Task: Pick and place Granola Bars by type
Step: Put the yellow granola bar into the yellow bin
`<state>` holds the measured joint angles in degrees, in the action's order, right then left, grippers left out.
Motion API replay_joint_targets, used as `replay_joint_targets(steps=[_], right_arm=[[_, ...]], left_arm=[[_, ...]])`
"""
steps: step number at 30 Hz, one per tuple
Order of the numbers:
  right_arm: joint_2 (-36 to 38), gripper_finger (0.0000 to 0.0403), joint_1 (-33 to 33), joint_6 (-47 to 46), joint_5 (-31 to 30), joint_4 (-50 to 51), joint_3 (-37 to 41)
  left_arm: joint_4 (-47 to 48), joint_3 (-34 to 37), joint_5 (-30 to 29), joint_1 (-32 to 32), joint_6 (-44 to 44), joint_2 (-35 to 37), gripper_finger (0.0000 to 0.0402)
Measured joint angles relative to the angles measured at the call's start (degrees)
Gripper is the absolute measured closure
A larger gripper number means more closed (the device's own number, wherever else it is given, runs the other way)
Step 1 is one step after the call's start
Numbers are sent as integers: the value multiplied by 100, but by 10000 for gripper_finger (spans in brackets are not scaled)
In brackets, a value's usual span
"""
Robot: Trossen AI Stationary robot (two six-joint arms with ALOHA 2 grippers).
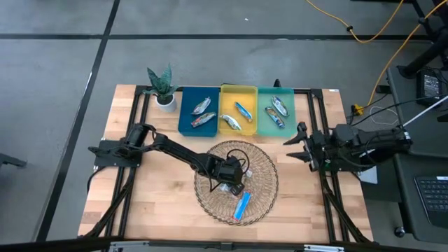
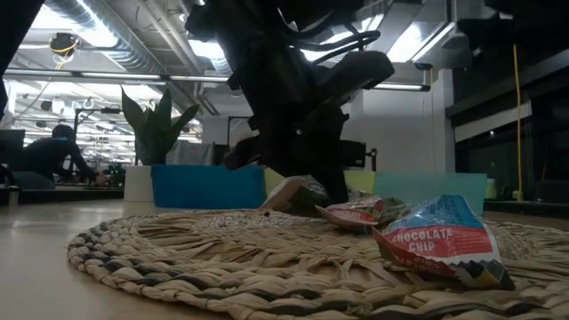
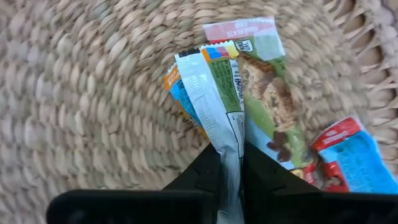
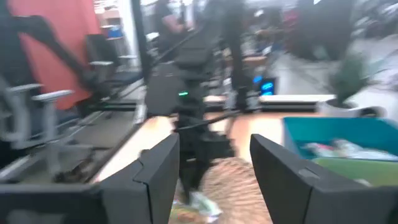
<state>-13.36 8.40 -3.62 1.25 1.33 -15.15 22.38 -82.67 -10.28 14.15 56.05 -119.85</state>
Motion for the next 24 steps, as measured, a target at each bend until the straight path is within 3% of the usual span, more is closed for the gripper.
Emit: replay_joint_targets(steps=[3,8,15,24], right_arm=[[499,204,-31,201,-461,88,208],[1340,204,-167,80,-455,286,552],[1312,204,-315,71,3,424,693],[1279,204,-488,-219,716,-300,1432]], left_arm=[[-59,-22,-1,0,41,0,369],[-63,-110,-31,0,42,0,374],[21,-133,-31,0,196,0,375],[194,-196,-250,-2,373,306,376]])
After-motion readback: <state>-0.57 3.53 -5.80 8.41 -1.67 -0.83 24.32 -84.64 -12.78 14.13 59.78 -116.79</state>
